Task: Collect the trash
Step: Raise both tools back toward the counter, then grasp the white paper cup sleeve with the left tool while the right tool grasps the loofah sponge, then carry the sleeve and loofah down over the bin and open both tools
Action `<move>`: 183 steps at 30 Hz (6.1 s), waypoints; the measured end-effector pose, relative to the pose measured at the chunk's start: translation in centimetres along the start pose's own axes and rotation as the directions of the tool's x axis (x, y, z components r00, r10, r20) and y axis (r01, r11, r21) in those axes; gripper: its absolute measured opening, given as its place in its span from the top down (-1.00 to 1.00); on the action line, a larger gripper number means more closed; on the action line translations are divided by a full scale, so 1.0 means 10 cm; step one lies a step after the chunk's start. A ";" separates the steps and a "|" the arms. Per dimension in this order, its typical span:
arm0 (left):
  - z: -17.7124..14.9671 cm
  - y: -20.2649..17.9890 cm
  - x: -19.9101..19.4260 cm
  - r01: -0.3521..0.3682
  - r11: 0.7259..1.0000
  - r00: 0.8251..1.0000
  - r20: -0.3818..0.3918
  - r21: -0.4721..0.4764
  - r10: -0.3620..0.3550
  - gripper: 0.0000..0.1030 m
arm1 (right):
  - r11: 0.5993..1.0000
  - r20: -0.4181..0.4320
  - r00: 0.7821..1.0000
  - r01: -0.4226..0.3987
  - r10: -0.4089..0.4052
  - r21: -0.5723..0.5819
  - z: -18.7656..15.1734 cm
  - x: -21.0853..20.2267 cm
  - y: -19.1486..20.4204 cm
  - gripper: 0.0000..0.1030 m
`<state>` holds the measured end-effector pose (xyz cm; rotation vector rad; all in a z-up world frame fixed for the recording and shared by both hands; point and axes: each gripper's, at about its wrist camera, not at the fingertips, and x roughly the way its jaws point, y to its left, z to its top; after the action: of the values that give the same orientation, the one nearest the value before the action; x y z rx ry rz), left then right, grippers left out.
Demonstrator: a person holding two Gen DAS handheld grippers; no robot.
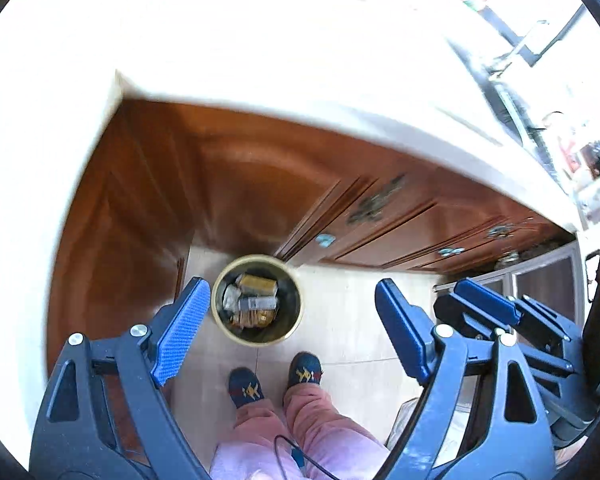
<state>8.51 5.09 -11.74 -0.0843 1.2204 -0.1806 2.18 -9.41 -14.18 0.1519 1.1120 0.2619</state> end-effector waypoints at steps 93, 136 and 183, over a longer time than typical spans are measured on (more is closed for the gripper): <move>5.08 -0.47 1.62 -0.404 0.915 0.913 0.060 0.000 0.403 0.42 | 0.984 0.049 0.992 -0.110 0.118 -0.141 6.38 2.37 -1.52 -0.22; 2.94 -0.54 -0.07 -0.236 0.971 0.957 0.185 0.044 0.225 0.42 | 0.978 0.286 0.958 0.050 0.010 -0.204 3.87 -0.29 -0.49 0.35; -0.41 0.07 1.61 -0.208 0.973 0.957 -0.186 0.095 0.223 0.42 | 0.985 -0.101 0.980 0.172 -0.171 0.000 -0.40 1.02 -0.26 0.35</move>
<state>10.10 2.99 -28.17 0.1351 1.4075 -0.0435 3.21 -9.10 -25.36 0.0502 1.2194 0.1109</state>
